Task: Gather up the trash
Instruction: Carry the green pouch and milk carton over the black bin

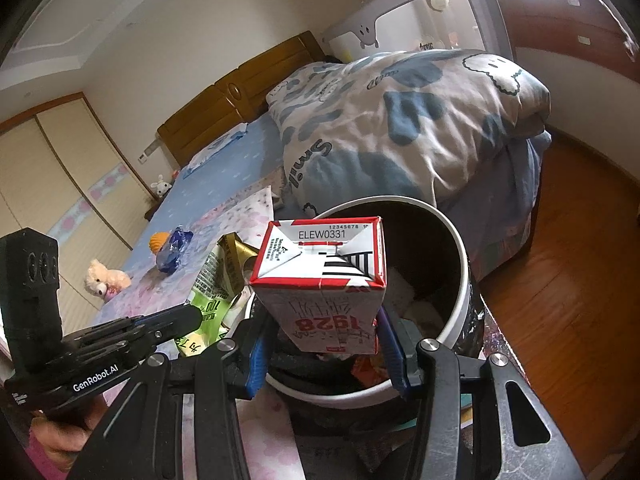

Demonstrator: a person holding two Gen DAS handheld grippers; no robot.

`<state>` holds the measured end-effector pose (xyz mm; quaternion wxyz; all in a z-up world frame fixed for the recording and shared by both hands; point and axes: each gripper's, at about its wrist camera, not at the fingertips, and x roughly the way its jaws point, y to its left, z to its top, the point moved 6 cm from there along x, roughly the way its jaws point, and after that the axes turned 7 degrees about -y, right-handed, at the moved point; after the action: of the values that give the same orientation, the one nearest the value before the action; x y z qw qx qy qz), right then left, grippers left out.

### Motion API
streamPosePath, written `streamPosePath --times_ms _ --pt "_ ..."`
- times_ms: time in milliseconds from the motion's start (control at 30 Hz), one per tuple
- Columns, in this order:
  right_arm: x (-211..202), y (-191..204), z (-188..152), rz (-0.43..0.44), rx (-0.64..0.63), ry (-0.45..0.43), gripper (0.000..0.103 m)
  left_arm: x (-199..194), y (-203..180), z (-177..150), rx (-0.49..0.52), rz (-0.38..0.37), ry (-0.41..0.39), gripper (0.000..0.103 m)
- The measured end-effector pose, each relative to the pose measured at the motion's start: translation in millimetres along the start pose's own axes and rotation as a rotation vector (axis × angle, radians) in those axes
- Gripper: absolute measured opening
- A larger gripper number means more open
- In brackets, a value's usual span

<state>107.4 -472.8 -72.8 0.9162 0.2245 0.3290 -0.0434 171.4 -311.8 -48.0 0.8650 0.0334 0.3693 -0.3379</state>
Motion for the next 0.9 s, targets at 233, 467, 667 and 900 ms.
streamPosePath --times_ms 233,467,667,900 --pt "6 -4 2 -0.001 -0.001 0.008 0.048 11 -7 5 0.01 -0.001 0.01 0.008" --pt "8 -6 4 -0.004 -0.002 0.011 0.048 17 -11 9 0.023 -0.001 0.015 0.008" --pt "13 -11 9 -0.009 0.0 0.016 0.048 23 -13 10 0.025 -0.001 0.024 0.008" --pt "22 -16 9 -0.015 0.008 0.041 0.048 32 -13 11 0.012 -0.008 0.04 0.008"
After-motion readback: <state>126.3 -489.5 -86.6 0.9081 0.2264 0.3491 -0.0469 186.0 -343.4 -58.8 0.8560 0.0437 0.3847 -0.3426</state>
